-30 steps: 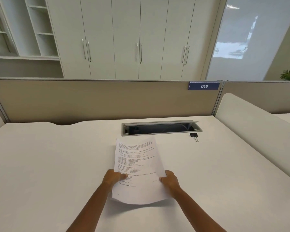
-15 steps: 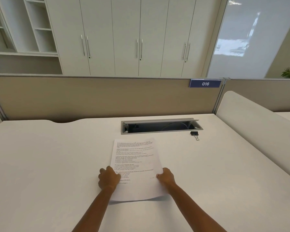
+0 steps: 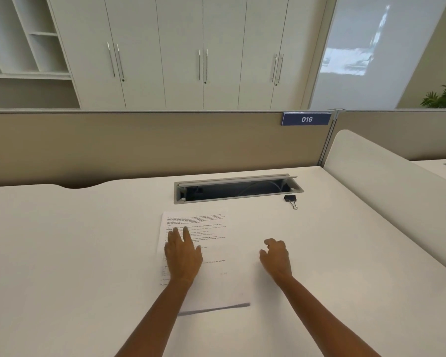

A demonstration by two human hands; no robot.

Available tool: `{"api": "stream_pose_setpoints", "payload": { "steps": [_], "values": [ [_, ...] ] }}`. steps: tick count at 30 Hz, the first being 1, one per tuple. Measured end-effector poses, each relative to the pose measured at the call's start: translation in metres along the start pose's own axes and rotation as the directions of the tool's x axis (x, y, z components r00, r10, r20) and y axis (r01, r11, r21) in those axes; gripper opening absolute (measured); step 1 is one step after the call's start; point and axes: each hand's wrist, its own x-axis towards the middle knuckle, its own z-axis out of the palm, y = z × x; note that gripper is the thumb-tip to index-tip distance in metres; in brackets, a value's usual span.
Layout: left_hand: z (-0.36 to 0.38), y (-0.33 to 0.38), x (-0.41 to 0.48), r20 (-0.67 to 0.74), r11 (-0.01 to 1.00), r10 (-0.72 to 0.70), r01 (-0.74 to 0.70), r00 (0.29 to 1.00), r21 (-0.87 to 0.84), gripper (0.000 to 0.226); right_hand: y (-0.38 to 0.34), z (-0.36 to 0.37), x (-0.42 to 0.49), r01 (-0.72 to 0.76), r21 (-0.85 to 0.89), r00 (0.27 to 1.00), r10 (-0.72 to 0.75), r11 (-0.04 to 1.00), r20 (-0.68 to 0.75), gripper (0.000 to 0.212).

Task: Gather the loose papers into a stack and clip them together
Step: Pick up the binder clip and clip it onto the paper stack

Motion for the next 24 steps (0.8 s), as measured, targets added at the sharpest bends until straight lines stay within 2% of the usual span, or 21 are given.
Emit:
{"api": "stream_pose_setpoints", "payload": {
  "steps": [7, 12, 24],
  "values": [
    [0.014, 0.080, 0.036, 0.042, 0.982, 0.183, -0.185, 0.982, 0.044, 0.062, 0.015, -0.041, 0.056, 0.016, -0.036, 0.987, -0.021, 0.999, -0.160, 0.034],
    [0.038, 0.129, 0.062, 0.068, 0.955, 0.294, -0.296, 0.953, 0.024, 0.059, 0.022, -0.056, 0.105, 0.040, -0.109, 0.976, -0.063, 0.993, -0.211, 0.033],
    [0.101, 0.192, 0.104, 0.165, 0.922, 0.378, -0.387, 0.911, 0.026, 0.064, 0.048, -0.048, 0.209, 0.020, -0.227, 0.961, -0.082, 0.974, -0.265, 0.035]
  ]
}}
